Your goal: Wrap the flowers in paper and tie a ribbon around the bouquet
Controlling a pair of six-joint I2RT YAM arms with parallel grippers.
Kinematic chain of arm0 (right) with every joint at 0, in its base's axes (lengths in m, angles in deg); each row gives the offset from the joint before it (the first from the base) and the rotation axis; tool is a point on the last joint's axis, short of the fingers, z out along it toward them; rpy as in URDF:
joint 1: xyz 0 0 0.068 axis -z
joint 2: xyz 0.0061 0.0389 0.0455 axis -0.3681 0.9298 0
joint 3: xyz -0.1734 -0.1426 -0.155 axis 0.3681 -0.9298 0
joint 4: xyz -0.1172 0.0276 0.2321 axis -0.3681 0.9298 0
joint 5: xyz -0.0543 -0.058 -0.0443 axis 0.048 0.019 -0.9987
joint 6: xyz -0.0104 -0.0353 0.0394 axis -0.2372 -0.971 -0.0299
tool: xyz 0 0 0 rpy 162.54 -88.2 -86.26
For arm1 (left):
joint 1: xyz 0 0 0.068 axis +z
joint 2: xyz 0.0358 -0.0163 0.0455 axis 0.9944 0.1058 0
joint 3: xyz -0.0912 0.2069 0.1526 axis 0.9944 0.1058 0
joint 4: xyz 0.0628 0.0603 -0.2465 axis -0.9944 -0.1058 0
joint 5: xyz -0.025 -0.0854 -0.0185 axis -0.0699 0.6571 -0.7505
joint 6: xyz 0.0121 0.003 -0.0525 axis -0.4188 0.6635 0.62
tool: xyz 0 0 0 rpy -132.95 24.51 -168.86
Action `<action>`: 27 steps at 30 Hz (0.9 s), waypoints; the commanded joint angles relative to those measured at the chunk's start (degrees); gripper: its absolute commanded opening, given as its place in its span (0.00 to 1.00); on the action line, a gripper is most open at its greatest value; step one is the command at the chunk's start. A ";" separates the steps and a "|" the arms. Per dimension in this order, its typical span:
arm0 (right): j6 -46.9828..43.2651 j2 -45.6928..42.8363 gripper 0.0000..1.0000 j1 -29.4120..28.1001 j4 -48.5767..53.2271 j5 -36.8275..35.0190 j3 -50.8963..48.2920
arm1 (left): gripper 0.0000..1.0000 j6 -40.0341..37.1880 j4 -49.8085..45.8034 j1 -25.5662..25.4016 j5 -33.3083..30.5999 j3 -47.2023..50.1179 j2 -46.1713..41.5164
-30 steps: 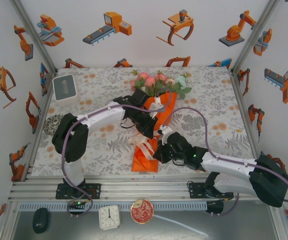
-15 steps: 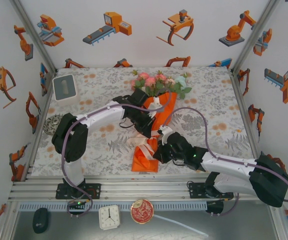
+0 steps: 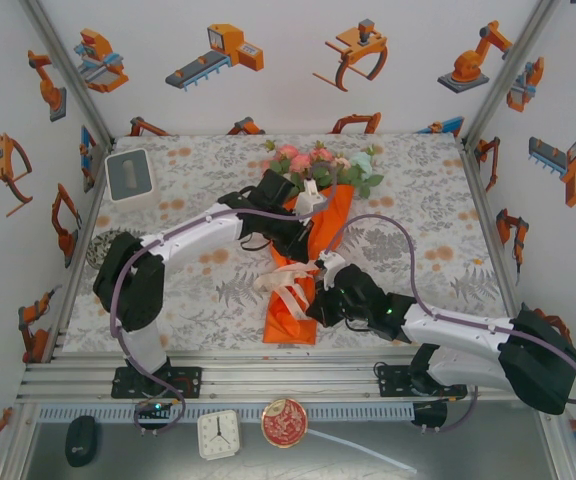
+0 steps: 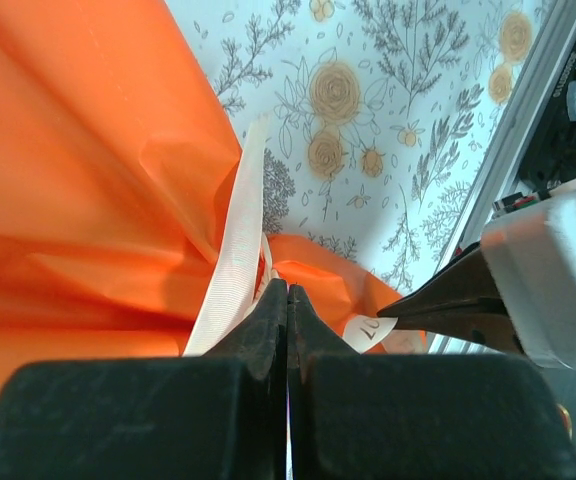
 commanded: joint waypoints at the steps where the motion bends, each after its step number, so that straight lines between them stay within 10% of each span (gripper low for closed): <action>1: -0.68 -0.38 0.00 -0.33 -0.06 -0.93 -0.02 | 0.00 -2.02 0.23 -0.65 -1.74 1.07 -1.51; 6: -0.60 -0.65 0.00 -0.31 0.02 -0.97 0.00 | 0.24 -4.25 -6.57 -0.32 -5.55 -1.52 1.13; 27: -0.55 -0.27 0.00 -0.34 -0.26 -0.85 -0.23 | 0.23 -6.30 -9.33 -0.48 2.34 -4.14 6.35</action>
